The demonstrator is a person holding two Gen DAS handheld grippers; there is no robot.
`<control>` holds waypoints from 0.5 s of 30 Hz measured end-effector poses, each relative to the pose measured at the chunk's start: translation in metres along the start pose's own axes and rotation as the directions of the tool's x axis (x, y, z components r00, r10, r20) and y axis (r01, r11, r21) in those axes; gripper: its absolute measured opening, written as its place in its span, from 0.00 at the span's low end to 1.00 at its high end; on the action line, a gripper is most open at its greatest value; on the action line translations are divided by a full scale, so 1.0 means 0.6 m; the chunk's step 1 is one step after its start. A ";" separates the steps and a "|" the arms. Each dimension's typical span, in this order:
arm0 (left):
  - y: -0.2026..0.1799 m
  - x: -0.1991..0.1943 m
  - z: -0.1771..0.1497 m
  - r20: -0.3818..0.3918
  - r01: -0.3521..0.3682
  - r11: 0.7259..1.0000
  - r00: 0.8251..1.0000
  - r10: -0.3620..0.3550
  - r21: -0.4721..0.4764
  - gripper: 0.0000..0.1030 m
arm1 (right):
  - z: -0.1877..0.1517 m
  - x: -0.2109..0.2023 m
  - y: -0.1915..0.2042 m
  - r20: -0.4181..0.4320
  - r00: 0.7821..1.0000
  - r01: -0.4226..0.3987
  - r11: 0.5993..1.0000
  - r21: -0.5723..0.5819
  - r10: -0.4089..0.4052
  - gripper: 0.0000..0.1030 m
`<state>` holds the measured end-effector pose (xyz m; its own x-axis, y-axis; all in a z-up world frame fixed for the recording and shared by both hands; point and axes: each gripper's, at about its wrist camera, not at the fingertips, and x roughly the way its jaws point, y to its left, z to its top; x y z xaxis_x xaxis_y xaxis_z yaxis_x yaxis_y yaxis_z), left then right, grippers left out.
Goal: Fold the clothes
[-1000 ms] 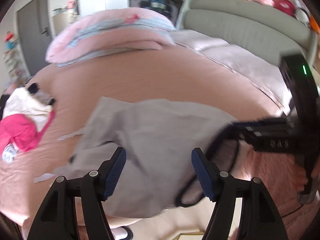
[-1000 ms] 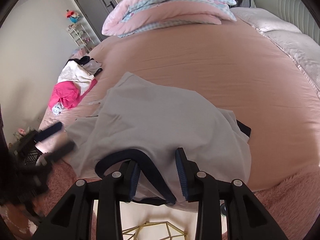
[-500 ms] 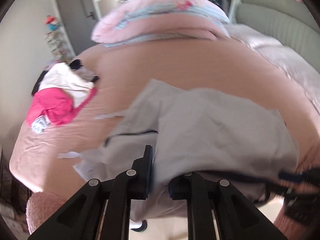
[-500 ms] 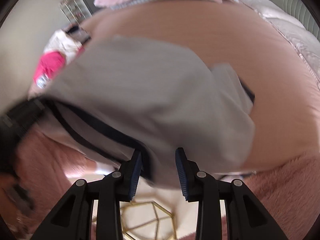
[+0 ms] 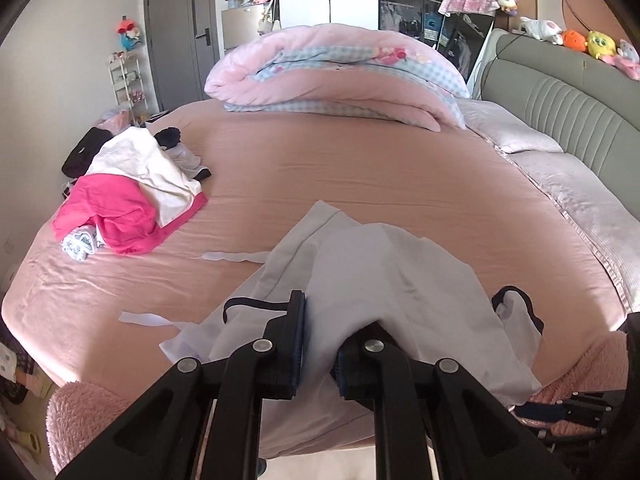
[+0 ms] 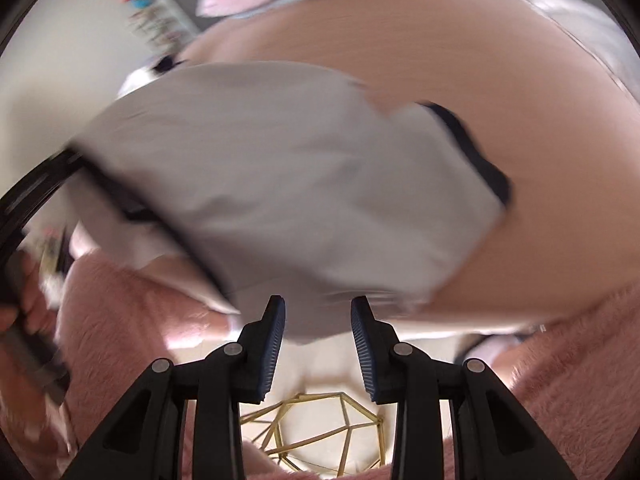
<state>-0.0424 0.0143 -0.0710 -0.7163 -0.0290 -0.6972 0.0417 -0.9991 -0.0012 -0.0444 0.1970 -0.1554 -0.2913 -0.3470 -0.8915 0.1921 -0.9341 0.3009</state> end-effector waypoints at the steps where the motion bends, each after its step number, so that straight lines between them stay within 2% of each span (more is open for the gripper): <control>1: -0.004 0.000 -0.001 -0.001 0.008 1.000 1.000 -0.008 0.002 0.11 | 0.000 0.006 0.011 -0.001 1.000 0.016 1.000 -0.027 -0.016 0.33; 2: -0.007 -0.001 -0.002 -0.005 0.017 1.000 1.000 -0.017 -0.002 0.11 | 0.000 0.012 0.022 -0.002 0.999 0.032 0.998 -0.053 -0.033 0.34; 4: -0.010 -0.003 -0.002 -0.007 0.027 1.000 1.000 -0.027 -0.006 0.11 | 0.000 0.024 0.044 -0.003 0.998 0.064 0.992 -0.106 -0.065 0.41; 10: 0.002 -0.012 -0.006 -0.009 0.044 0.998 0.999 -0.044 -0.037 0.11 | -0.001 0.061 0.111 0.005 0.987 0.158 0.952 -0.263 -0.162 0.42; 11: 0.003 -0.010 -0.008 -0.016 0.037 0.999 0.999 -0.038 -0.033 0.11 | -0.001 0.067 0.122 0.008 0.984 0.172 0.942 -0.288 -0.178 0.39; 12: 0.005 -0.008 -0.011 -0.024 0.030 0.999 0.999 -0.031 -0.029 0.11 | -0.001 0.072 0.131 0.012 0.981 0.186 0.933 -0.309 -0.191 0.25; 13: 0.007 -0.006 -0.015 -0.028 0.020 0.999 0.999 -0.021 -0.025 0.11 | 0.002 0.060 0.114 0.020 0.985 0.170 0.951 -0.258 -0.171 0.20; 15: 0.012 0.003 -0.025 -0.049 0.014 1.000 0.999 -0.015 -0.018 0.11 | 0.009 0.034 0.083 0.062 0.985 0.170 0.972 -0.164 -0.162 0.20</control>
<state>-0.0329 0.0077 -0.0832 -0.6821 -0.0126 -0.7311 0.0441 -0.9987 -0.0239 -0.0459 0.1430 -0.1567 -0.3761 -0.1957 -0.9057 0.2911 -0.9529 0.0850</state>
